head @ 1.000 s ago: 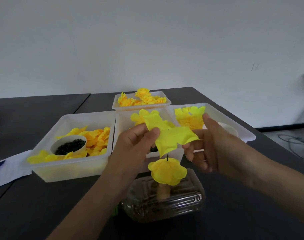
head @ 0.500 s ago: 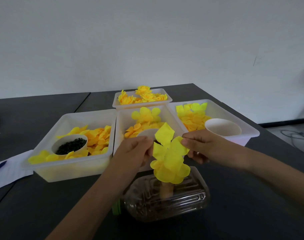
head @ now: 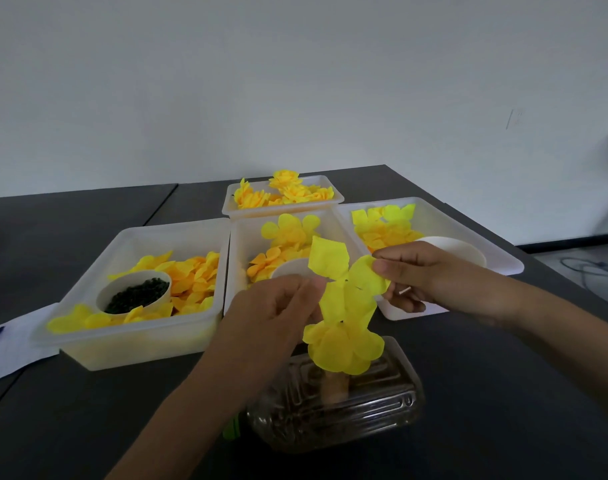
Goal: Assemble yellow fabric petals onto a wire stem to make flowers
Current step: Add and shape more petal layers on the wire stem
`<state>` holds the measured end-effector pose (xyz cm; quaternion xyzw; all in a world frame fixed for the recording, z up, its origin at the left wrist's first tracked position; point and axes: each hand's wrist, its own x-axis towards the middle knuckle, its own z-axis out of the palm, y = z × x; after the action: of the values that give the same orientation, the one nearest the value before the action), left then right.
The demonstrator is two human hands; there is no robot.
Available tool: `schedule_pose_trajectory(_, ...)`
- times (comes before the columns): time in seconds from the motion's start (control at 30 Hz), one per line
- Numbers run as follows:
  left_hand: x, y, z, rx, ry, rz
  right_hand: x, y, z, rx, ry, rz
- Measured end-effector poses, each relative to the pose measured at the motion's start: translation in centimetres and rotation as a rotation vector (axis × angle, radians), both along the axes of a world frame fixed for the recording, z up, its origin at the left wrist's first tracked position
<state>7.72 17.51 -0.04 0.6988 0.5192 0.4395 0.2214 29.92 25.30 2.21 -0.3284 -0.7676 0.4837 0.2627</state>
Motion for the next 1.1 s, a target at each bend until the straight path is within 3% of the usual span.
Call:
schedule_pose_trajectory(0.1,0.2,-0.1,0.2,0.054,0.125,0.056,0.0,0.3,-0.2,-0.03,0.016,0.002)
schedule_pose_trajectory(0.2,0.2,0.4,-0.2,0.051,0.116,0.057,0.0,0.7,-0.7,-0.073,0.02,-0.005)
schedule_pose_trajectory(0.43,-0.5,1.7,-0.2,-0.34,-0.324,-0.131,0.3,0.9,-1.7,-0.152,0.03,-0.012)
schedule_pose_trajectory(0.57,-0.7,2.1,-0.2,-0.386,-0.429,-0.199,0.3,0.8,-1.5,-0.19,0.068,0.011)
schedule_pose_trajectory(0.7,-0.8,2.5,-0.1,-0.346,-0.416,-0.185,0.3,0.8,-0.9,-0.186,0.117,-0.004)
schedule_pose_trajectory(1.1,-0.5,2.9,-0.5,-0.185,-0.206,-0.17,0.5,1.3,-2.1,-0.13,0.022,-0.037)
